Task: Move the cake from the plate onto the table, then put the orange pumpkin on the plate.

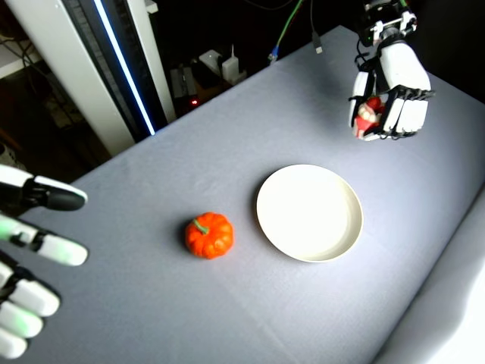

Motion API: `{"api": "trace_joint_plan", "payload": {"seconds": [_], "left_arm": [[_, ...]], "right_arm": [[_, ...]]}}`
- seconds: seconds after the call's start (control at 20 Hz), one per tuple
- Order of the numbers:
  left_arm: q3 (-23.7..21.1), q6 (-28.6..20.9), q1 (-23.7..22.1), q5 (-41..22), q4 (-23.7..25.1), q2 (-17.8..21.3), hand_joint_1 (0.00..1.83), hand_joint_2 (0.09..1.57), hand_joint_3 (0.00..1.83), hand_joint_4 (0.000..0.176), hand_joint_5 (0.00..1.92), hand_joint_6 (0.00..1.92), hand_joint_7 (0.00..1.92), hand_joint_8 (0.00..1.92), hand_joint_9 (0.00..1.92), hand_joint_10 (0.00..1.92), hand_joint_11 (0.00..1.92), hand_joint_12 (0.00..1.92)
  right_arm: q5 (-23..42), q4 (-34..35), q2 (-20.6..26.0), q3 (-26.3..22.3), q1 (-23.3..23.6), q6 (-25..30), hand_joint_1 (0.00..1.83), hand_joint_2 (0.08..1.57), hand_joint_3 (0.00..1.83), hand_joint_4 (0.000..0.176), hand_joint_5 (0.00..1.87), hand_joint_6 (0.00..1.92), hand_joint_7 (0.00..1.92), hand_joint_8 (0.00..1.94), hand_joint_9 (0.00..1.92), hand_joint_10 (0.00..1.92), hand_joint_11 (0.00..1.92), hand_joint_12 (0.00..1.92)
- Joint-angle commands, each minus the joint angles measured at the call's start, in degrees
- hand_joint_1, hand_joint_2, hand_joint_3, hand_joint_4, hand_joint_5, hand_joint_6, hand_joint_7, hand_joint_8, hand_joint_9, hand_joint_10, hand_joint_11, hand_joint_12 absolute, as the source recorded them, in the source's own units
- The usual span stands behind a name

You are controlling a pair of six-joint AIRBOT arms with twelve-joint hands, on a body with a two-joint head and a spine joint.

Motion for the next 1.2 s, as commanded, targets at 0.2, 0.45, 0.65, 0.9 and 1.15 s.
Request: {"api": "trace_joint_plan", "payload": {"seconds": [0.2, 0.45, 0.65, 0.9, 1.15], "left_arm": [[1.7, -0.2, 1.8, -6.1, -2.0, -2.8, 1.23, 1.18, 0.01, 0.000, 0.88, 1.02, 0.81, 1.48, 0.66, 1.78, 0.63, 1.90], [3.4, -0.2, -0.2, -5.9, 0.9, -5.9, 1.25, 1.17, 0.00, 0.000, 0.95, 0.86, 0.81, 1.54, 0.79, 1.89, 0.84, 1.92], [3.8, -0.2, 0.9, -5.0, 0.9, -6.5, 1.20, 0.90, 0.00, 0.000, 0.54, 0.33, 0.45, 0.48, 0.52, 0.79, 0.47, 1.48], [3.3, -0.2, 0.5, -3.9, 1.6, -6.1, 1.10, 0.83, 0.00, 0.009, 0.10, 0.00, 0.04, 0.00, 0.09, 0.05, 0.00, 0.72], [1.4, -0.2, 0.2, -4.7, -0.1, -4.3, 1.01, 0.73, 0.00, 0.155, 0.00, 0.00, 0.00, 0.00, 0.00, 0.00, 0.00, 0.01]], "right_arm": [[7.0, 1.9, 0.3, 0.2, 0.2, 0.5, 0.87, 0.93, 0.00, 0.175, 0.02, 0.00, 0.00, 0.00, 0.00, 0.00, 0.00, 0.00], [7.0, 1.8, 0.2, 0.2, 0.2, 0.6, 0.87, 0.94, 0.01, 0.172, 0.00, 0.00, 0.00, 0.00, 0.00, 0.00, 0.00, 0.00], [7.0, 1.7, 0.2, 0.1, 0.2, 0.6, 0.86, 0.93, 0.00, 0.167, 0.00, 0.00, 0.00, 0.00, 0.00, 0.00, 0.00, 0.00], [7.0, 1.7, 0.2, 0.2, 0.2, 0.6, 0.86, 0.93, 0.00, 0.169, 0.00, 0.00, 0.00, 0.00, 0.00, 0.00, 0.00, 0.00], [6.9, 1.7, 0.2, 0.1, 0.2, 0.6, 0.85, 0.93, 0.00, 0.176, 0.00, 0.00, 0.00, 0.00, 0.00, 0.00, 0.00, 0.00]]}}
